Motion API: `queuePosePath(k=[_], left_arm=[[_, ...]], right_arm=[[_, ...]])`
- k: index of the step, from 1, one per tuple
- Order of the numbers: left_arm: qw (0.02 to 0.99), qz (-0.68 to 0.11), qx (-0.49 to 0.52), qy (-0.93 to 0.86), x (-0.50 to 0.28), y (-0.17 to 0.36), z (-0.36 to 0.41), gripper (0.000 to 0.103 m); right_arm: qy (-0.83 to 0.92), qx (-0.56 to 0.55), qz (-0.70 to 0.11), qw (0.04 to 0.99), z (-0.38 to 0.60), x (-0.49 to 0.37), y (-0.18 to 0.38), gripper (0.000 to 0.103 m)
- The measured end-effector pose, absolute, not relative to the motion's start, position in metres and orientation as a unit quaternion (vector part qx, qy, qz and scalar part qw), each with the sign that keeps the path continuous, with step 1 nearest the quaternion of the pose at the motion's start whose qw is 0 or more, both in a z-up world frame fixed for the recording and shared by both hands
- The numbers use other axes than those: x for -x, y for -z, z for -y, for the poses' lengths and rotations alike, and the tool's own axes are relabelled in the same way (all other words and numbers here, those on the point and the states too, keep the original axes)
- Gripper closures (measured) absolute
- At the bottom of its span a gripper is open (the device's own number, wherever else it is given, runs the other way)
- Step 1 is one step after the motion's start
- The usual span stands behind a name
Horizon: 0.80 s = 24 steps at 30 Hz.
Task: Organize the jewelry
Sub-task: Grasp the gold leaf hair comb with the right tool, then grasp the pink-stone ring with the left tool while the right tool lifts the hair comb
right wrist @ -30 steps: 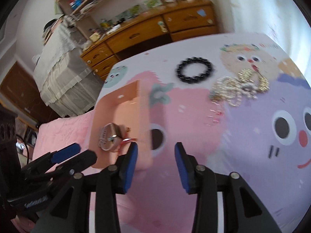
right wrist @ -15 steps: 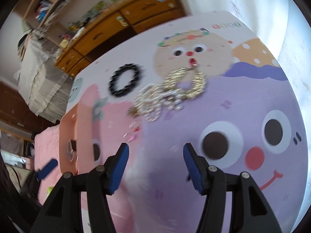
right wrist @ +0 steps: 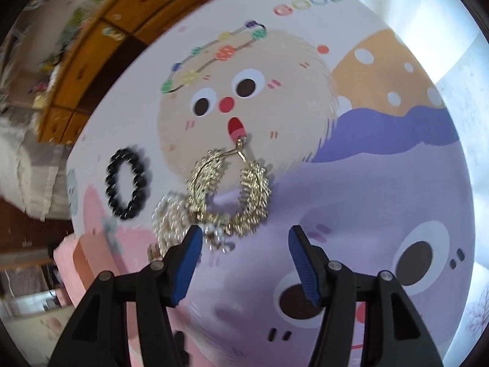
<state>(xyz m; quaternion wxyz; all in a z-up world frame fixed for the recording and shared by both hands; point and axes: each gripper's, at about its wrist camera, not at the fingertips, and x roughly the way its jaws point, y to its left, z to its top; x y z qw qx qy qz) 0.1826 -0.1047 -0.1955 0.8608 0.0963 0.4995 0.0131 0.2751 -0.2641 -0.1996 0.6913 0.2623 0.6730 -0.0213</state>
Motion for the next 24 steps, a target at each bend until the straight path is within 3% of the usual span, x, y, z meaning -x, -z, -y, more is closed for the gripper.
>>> queuePosePath(k=[3, 11, 14, 19, 24], left_arm=[[0.864, -0.498, -0.078, -0.011, -0.186, 0.202, 0.107, 0.012], [0.865, -0.498, -0.051, -0.013, -0.195, 0.217, 0.106, 0.013], [0.863, -0.505, -0.024, -0.013, -0.199, 0.223, 0.098, 0.021], [0.859, -0.511, 0.004, 0.005, -0.202, 0.229, 0.092, 0.04], [0.863, -0.506, 0.01, 0.005, -0.202, 0.229, 0.088, 0.045]], right_arm=[[0.028, -0.279, -0.675, 0.682, 0.26, -0.287, 0.201, 0.038], [0.059, -0.244, -0.7, 0.669, 0.244, -0.318, 0.204, 0.035], [0.083, -0.212, -0.711, 0.666, 0.235, -0.328, 0.205, 0.034], [0.092, -0.136, -0.729, 0.665, 0.211, -0.343, 0.21, 0.022], [0.11, -0.094, -0.727, 0.672, 0.199, -0.351, 0.21, 0.022]])
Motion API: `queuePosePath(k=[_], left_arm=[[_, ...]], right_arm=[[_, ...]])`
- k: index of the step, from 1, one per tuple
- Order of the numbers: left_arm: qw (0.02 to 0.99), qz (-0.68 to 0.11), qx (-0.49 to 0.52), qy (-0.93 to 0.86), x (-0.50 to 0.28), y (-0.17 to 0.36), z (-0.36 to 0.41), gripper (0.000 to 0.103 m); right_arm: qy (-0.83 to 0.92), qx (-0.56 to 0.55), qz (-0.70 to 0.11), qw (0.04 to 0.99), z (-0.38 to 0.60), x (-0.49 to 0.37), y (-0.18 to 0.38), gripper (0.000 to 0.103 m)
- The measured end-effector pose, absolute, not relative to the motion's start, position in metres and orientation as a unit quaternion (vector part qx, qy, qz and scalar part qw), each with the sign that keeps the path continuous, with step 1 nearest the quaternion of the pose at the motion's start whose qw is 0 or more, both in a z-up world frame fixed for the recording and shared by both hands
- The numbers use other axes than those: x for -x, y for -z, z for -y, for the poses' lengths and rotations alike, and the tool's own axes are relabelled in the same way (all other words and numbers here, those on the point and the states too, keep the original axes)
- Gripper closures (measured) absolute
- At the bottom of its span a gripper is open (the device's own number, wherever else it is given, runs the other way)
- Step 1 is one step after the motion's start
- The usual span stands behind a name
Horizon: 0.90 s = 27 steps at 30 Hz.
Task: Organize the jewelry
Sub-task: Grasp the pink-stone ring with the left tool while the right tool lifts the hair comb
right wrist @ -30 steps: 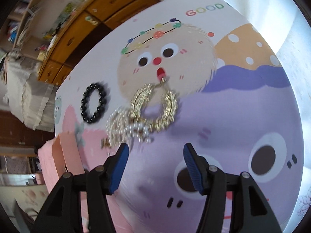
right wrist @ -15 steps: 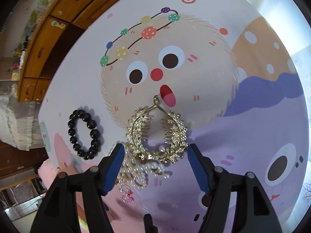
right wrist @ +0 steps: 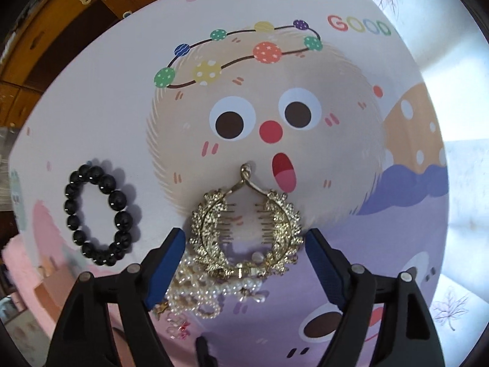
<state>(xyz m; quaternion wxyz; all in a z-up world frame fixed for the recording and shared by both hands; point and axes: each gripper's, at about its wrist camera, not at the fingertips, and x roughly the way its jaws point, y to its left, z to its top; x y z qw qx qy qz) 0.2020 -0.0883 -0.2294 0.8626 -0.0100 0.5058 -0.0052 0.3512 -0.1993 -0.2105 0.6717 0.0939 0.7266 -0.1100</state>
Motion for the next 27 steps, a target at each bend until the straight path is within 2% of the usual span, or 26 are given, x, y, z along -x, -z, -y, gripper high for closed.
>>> queuePosePath(k=[1, 3, 7, 9, 12, 27], left_arm=[[0.863, -0.505, 0.01, 0.005, -0.202, 0.229, 0.088, 0.046], [0.867, -0.499, 0.01, 0.007, -0.201, 0.229, 0.088, 0.054], [0.871, -0.491, 0.006, 0.012, -0.199, 0.228, 0.091, 0.058], [0.871, -0.491, 0.0, 0.022, -0.198, 0.227, 0.095, 0.072], [0.872, -0.489, -0.008, 0.028, -0.196, 0.226, 0.102, 0.084], [0.873, -0.487, 0.016, 0.019, -0.19, 0.226, 0.095, 0.085]], right_arm=[[0.111, -0.091, -0.725, 0.674, 0.199, -0.352, 0.21, 0.022], [0.11, -0.089, -0.723, 0.676, 0.194, -0.353, 0.21, 0.022], [0.105, -0.081, -0.713, 0.689, 0.187, -0.352, 0.207, 0.023], [0.098, -0.071, -0.708, 0.696, 0.187, -0.347, 0.205, 0.024], [0.086, -0.059, -0.703, 0.704, 0.187, -0.336, 0.204, 0.027], [0.051, -0.039, -0.67, 0.74, 0.198, -0.304, 0.197, 0.027]])
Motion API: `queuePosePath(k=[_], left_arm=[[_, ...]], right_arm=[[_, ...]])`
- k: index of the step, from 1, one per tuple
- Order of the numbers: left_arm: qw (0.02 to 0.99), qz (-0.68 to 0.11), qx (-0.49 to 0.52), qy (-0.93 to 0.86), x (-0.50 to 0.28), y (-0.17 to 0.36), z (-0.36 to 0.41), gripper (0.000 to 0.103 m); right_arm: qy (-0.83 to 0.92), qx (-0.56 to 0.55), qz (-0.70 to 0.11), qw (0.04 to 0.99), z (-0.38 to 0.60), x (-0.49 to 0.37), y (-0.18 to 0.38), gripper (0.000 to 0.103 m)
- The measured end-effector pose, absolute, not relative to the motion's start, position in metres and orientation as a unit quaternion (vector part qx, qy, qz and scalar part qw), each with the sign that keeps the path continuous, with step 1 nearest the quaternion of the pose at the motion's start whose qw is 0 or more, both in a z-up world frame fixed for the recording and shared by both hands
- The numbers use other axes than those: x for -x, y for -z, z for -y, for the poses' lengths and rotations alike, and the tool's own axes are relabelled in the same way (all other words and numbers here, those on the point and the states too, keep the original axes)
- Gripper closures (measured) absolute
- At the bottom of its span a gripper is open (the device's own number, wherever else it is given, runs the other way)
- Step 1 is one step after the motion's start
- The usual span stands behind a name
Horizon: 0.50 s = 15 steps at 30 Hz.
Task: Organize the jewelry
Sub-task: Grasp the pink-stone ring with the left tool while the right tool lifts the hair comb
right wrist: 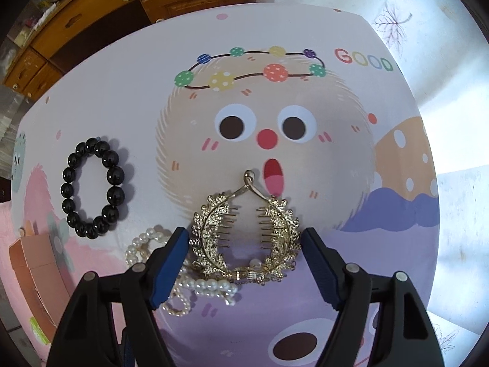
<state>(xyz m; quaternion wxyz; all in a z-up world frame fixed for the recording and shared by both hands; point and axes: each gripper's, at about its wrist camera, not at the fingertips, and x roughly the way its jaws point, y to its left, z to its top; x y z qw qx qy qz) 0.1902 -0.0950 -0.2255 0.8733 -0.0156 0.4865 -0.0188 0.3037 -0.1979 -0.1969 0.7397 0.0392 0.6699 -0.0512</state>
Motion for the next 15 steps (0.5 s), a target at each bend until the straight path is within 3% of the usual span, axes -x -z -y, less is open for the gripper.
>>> queuePosePath(k=[15], left_arm=[[0.877, -0.48, 0.022, 0.007, -0.186, 0.21, 0.08, 0.085]], right_arm=[[0.052, -0.069, -0.615, 0.783, 0.217, -0.289, 0.168, 0.027]])
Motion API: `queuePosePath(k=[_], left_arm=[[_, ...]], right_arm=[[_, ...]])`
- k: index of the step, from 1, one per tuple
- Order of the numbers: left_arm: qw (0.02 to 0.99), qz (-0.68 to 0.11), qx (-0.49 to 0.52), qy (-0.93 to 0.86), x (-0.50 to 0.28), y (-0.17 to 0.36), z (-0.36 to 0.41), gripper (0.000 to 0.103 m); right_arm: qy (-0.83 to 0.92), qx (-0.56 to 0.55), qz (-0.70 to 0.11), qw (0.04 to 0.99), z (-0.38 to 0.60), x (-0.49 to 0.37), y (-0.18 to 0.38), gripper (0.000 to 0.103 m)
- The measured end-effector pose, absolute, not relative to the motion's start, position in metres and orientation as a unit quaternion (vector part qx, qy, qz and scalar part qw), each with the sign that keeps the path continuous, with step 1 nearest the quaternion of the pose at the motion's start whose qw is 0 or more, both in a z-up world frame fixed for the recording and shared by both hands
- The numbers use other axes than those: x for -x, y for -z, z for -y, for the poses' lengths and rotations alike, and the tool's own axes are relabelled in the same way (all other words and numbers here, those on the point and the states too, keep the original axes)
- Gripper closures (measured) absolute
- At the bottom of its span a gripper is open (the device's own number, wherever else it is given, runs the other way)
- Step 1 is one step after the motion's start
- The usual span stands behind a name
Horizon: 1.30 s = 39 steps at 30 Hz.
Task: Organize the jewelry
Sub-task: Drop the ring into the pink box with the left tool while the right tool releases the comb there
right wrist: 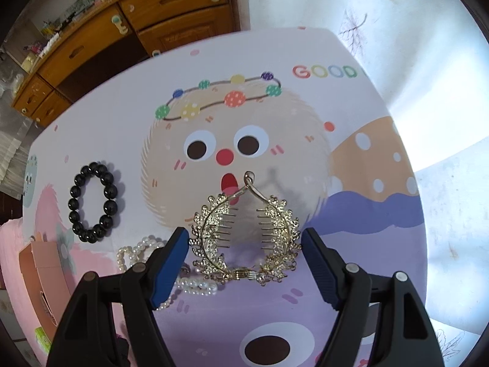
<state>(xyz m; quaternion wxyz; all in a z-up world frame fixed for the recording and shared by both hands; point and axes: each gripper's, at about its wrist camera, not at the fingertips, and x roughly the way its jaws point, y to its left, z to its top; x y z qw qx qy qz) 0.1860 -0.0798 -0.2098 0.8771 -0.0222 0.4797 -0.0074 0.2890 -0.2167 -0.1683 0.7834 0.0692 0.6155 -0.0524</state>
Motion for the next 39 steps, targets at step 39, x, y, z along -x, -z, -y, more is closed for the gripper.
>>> queuePosePath(k=[39], left_arm=[[0.884, -0.458, 0.071, -0.057, -0.13, 0.155, -0.078, 0.085]], right_arm=[[-0.316, -0.064, -0.382, 0.866, 0.056, -0.191, 0.077, 0.027]])
